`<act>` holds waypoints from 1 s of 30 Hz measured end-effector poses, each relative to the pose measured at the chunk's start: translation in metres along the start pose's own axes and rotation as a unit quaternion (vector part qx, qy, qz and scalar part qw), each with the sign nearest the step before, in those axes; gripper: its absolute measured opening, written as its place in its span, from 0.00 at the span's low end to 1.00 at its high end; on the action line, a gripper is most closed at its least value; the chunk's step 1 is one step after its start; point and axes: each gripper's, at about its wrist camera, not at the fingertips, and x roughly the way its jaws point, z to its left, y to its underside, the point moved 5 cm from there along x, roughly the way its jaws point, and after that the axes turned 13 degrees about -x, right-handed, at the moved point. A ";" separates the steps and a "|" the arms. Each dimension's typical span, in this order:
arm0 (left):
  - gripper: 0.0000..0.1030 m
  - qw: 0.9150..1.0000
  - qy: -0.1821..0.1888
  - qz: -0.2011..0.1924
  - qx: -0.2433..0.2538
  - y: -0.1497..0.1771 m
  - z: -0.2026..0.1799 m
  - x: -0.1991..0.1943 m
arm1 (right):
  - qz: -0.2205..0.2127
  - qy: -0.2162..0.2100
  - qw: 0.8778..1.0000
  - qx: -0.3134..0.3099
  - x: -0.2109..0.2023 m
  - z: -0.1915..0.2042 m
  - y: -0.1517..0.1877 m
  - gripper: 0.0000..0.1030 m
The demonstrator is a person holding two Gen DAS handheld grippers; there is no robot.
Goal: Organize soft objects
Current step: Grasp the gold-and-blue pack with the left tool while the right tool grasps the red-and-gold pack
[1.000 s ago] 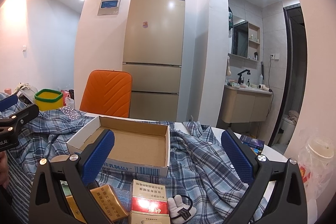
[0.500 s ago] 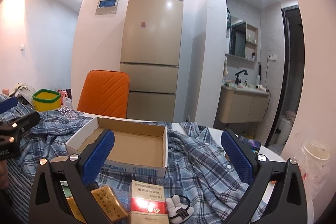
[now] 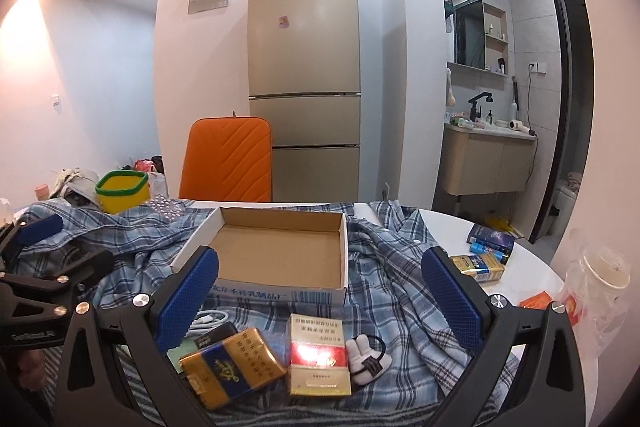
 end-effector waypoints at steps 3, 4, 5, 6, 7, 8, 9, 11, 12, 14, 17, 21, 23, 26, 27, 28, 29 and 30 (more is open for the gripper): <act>0.99 1.000 0.000 0.017 -0.010 0.006 -0.001 0.000 | 0.005 -0.010 1.000 0.004 -0.006 0.002 0.003 1.00; 0.99 1.000 0.000 0.024 -0.014 0.008 -0.001 0.002 | 0.007 -0.009 1.000 0.006 -0.008 0.001 0.004 1.00; 0.99 0.999 0.002 0.031 -0.018 0.010 -0.001 0.003 | 0.009 -0.008 1.000 0.007 -0.008 0.001 0.006 0.99; 0.99 0.999 0.002 0.037 -0.023 0.013 0.000 0.004 | 0.013 -0.008 1.000 0.006 -0.009 0.002 0.007 0.97; 0.99 0.999 0.002 0.043 -0.028 0.015 0.000 0.005 | 0.017 -0.010 1.000 0.005 -0.009 0.003 0.008 0.96; 0.99 0.998 0.003 0.048 -0.031 0.017 0.000 0.006 | 0.020 -0.012 1.000 0.005 -0.010 0.003 0.010 0.96; 0.99 0.998 0.003 0.053 -0.032 0.019 0.000 0.006 | 0.024 -0.014 1.000 0.005 -0.011 0.004 0.011 0.96; 0.99 0.998 0.004 0.062 -0.031 0.024 -0.001 0.007 | 0.033 -0.013 0.999 0.006 -0.011 0.004 0.014 0.94; 0.99 0.997 0.006 0.068 -0.030 0.026 -0.002 0.007 | 0.038 -0.015 0.999 0.007 -0.011 0.004 0.016 0.92; 0.99 0.996 0.012 0.085 -0.030 0.034 -0.001 0.008 | 0.047 -0.022 0.999 0.016 -0.011 0.003 0.021 0.91; 0.94 0.991 0.022 0.126 -0.041 0.051 0.003 0.014 | 0.061 -0.025 0.998 0.024 -0.012 0.004 0.032 0.90; 0.86 0.984 0.024 0.166 -0.053 0.069 0.010 0.018 | 0.089 -0.035 0.995 0.037 -0.010 0.004 0.051 0.87; 0.84 0.984 0.025 0.169 -0.048 0.074 0.009 0.017 | 0.099 -0.033 0.994 0.038 -0.010 0.003 0.059 0.87; 0.83 0.985 0.029 0.167 -0.027 0.077 0.004 0.017 | 0.112 -0.023 0.993 0.027 -0.009 0.003 0.068 0.87; 0.82 0.985 0.034 0.166 -0.019 0.076 0.000 0.017 | 0.115 -0.022 0.993 0.027 -0.009 0.001 0.070 0.87; 0.82 0.985 0.042 0.166 -0.007 0.074 -0.004 0.018 | 0.120 -0.023 0.992 0.029 -0.008 0.000 0.072 0.87; 0.82 0.984 0.053 0.168 0.007 0.072 -0.010 0.018 | 0.123 -0.024 0.992 0.033 -0.008 -0.002 0.074 0.87; 0.82 0.982 0.071 0.175 0.024 0.071 -0.017 0.020 | 0.126 -0.024 0.991 0.037 -0.007 -0.004 0.074 0.86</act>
